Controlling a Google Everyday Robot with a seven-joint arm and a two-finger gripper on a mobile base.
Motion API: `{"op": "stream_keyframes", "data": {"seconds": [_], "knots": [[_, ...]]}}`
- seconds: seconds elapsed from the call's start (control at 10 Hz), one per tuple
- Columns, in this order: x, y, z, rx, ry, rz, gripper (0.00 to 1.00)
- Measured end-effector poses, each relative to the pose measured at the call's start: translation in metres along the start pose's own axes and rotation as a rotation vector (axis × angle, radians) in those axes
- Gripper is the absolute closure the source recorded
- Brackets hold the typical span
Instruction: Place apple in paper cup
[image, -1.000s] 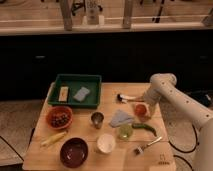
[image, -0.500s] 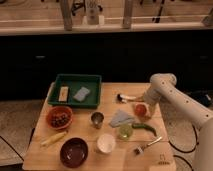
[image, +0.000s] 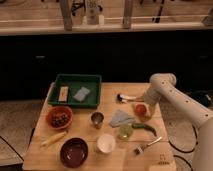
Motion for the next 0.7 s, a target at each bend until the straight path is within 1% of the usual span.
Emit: {"op": "stream_keyframes", "data": {"seconds": [0.7], "knots": [[0.0011,0.002,-0.0005,-0.007,-0.004,-0.019,0.2]]}}
